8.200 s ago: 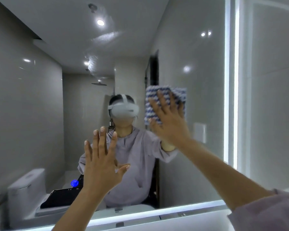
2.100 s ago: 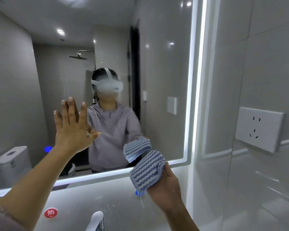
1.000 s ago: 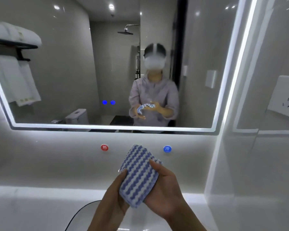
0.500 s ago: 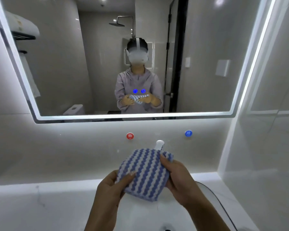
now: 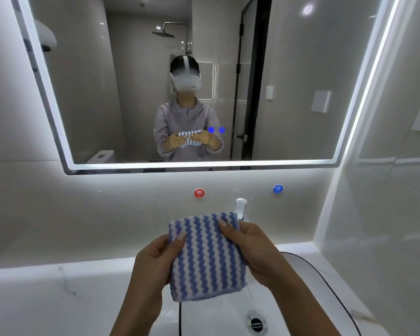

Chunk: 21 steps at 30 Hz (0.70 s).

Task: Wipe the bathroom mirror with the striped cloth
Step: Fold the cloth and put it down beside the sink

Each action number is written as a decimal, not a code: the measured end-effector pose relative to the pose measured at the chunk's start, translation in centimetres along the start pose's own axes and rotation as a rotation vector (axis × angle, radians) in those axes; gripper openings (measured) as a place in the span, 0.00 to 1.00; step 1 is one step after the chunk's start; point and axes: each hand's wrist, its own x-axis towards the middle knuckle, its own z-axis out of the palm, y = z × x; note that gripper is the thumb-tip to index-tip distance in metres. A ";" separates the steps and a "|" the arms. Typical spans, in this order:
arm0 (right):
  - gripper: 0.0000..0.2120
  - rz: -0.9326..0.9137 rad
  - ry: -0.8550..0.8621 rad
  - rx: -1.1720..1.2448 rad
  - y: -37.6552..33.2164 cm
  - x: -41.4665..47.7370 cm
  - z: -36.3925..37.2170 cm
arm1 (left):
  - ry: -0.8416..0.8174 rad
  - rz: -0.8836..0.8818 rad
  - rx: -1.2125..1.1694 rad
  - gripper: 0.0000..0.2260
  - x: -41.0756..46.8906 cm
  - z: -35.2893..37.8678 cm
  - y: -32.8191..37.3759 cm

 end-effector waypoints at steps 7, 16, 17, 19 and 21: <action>0.17 0.024 -0.017 0.232 0.7 0.5 -0.7 | 0.142 0.153 0.005 0.04 0.2 1.8 -0.2; 0.16 0.113 -0.103 0.457 3.4 1.0 -2.6 | -0.059 -0.130 -0.155 0.16 1.5 2.2 -1.0; 0.14 0.097 -0.076 0.432 3.2 1.1 -2.9 | -0.099 -0.153 -0.101 0.19 1.5 2.2 -1.1; 0.11 0.071 -0.035 0.371 3.0 1.3 -3.7 | -0.135 -0.170 0.001 0.22 1.7 2.3 -1.4; 0.10 0.046 -0.003 0.317 2.9 1.4 -4.3 | -0.111 -0.154 0.038 0.19 2.1 2.7 -1.6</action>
